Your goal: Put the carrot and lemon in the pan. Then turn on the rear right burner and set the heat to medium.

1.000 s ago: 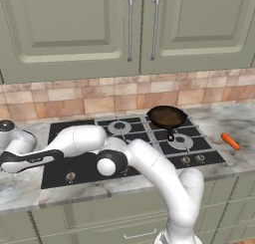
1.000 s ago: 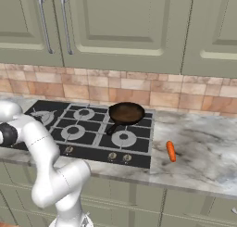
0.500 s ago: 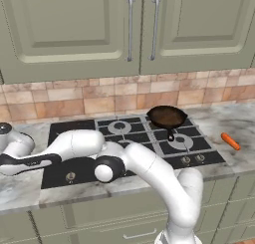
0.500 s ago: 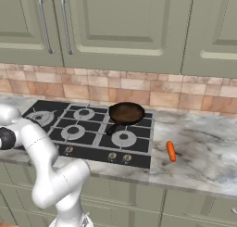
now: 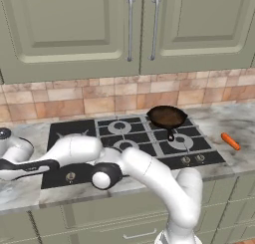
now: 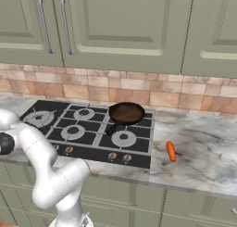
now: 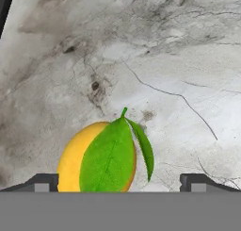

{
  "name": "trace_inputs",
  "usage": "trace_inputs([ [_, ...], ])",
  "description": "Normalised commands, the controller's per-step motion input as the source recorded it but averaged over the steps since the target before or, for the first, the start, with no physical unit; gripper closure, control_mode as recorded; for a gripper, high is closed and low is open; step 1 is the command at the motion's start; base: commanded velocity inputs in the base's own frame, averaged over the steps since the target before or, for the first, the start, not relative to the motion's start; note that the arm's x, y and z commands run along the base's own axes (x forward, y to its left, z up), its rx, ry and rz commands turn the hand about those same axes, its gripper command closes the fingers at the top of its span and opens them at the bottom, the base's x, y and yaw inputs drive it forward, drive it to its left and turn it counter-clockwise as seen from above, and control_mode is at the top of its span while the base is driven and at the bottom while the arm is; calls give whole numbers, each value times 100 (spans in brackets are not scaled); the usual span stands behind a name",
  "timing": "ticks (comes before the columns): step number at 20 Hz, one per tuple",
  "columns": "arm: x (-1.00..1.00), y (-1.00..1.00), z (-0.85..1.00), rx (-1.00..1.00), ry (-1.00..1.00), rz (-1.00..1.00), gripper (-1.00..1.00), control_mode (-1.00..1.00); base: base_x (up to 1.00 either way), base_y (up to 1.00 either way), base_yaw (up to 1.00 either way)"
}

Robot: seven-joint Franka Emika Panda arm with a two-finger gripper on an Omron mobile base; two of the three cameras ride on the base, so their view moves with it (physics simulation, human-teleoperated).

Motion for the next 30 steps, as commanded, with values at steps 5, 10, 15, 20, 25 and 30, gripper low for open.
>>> trace_inputs([
  [5, 4, 18, -3, -2, 0, 0, -100, -100, 0, 0, 0],
  [10, 11, 16, 0, -1, 0, 0, -100, -100, 0, 0, 0],
  [15, 5, 14, 0, -2, 0, 0, -100, -100, 0, 0, 0],
  [20, 0, 0, 0, 0, 0, 0, -100, -100, 0, 0, 0],
  [25, 0, 0, 0, 0, 0, 0, 100, -100, 0, 0, 0],
  [30, 0, 0, 0, 0, 0, 0, 100, -100, 0, 0, 0],
])
